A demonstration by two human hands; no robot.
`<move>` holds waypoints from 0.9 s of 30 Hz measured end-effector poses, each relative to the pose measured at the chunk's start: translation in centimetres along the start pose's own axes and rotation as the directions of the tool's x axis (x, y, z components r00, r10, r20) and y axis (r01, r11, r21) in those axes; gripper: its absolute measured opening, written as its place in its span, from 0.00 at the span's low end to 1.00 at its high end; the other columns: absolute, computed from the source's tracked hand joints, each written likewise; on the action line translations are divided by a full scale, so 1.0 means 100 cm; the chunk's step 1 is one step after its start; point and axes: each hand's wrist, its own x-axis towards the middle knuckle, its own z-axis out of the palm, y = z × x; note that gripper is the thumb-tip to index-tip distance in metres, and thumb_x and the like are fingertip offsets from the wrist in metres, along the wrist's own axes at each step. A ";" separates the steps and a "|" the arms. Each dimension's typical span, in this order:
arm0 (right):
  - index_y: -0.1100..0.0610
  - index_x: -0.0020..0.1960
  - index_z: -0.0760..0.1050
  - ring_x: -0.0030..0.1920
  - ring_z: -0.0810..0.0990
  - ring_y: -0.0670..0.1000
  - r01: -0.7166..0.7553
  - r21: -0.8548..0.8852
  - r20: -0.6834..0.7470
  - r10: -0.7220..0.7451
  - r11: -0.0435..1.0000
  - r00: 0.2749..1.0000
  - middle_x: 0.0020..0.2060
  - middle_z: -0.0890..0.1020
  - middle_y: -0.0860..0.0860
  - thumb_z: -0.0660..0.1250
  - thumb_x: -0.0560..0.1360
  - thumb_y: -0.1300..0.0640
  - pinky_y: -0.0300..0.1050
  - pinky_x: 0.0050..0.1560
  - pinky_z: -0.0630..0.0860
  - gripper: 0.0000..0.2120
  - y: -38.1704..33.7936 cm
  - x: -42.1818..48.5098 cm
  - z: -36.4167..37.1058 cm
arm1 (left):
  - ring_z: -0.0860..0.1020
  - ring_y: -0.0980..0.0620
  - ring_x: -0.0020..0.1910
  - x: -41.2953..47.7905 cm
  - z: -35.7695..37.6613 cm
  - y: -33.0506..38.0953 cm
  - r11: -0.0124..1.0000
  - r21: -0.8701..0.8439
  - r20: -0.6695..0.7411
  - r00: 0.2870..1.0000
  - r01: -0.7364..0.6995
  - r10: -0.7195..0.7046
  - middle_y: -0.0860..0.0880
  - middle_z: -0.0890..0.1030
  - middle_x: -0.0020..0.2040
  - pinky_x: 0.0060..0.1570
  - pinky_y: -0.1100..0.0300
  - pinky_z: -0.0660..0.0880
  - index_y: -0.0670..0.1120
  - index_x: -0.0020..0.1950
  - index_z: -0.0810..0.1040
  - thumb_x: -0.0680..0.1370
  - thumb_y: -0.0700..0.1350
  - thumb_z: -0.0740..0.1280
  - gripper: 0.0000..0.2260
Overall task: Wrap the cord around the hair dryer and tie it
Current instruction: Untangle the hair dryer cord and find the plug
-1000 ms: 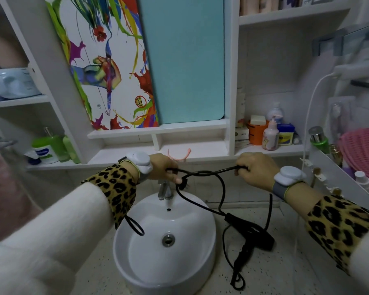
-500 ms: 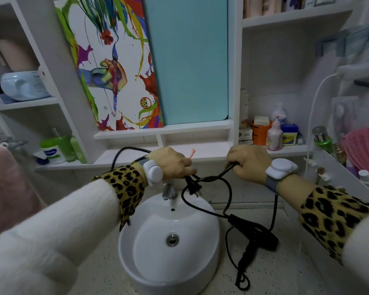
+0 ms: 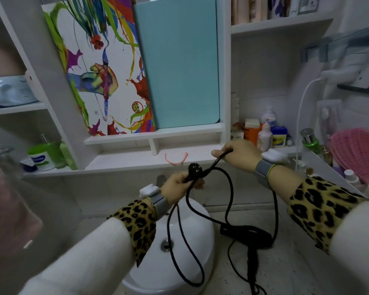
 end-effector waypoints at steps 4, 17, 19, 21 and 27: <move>0.52 0.50 0.82 0.44 0.82 0.53 -0.007 0.284 0.083 -0.018 0.959 0.996 0.42 0.85 0.52 0.68 0.70 0.61 0.45 0.44 0.82 0.10 0.007 0.003 -0.002 | 0.67 0.55 0.30 0.006 0.016 -0.003 0.898 -0.411 0.093 0.987 0.158 -0.131 0.52 0.74 0.32 0.33 0.64 0.64 0.42 0.45 0.79 0.81 0.42 0.63 0.08; 0.52 0.53 0.77 0.45 0.81 0.52 0.059 0.496 -0.108 -0.006 0.866 0.994 0.48 0.82 0.52 0.70 0.71 0.56 0.43 0.43 0.79 0.11 0.021 -0.021 0.031 | 0.68 0.57 0.32 0.027 0.062 0.022 0.579 -0.760 0.215 0.955 0.294 -0.203 0.51 0.71 0.36 0.33 0.64 0.66 0.47 0.58 0.74 0.81 0.57 0.58 0.16; 0.51 0.50 0.78 0.43 0.82 0.49 -0.060 0.565 0.123 -0.012 0.823 0.992 0.44 0.83 0.52 0.69 0.72 0.59 0.44 0.40 0.81 0.08 0.026 -0.026 0.036 | 0.68 0.56 0.33 0.026 0.067 0.019 0.670 -0.679 0.198 0.954 0.299 -0.225 0.51 0.73 0.38 0.33 0.63 0.65 0.44 0.63 0.73 0.81 0.58 0.57 0.21; 0.51 0.56 0.75 0.48 0.82 0.50 -0.081 0.566 0.220 -0.055 0.820 0.974 0.49 0.82 0.52 0.70 0.72 0.61 0.46 0.40 0.82 0.15 0.030 -0.028 0.041 | 0.70 0.56 0.35 0.025 0.071 0.017 0.769 -0.576 0.181 0.961 0.277 -0.211 0.51 0.77 0.43 0.33 0.63 0.64 0.42 0.69 0.72 0.80 0.60 0.55 0.27; 0.40 0.70 0.59 0.50 0.83 0.57 -0.114 0.633 0.270 -0.080 0.766 0.959 0.56 0.79 0.56 0.74 0.68 0.62 0.45 0.39 0.80 0.39 0.036 -0.033 0.057 | 0.79 0.47 0.58 0.026 0.069 0.020 0.808 -0.531 0.239 0.960 0.254 -0.145 0.46 0.81 0.61 0.56 0.48 0.73 0.52 0.75 0.64 0.80 0.60 0.51 0.25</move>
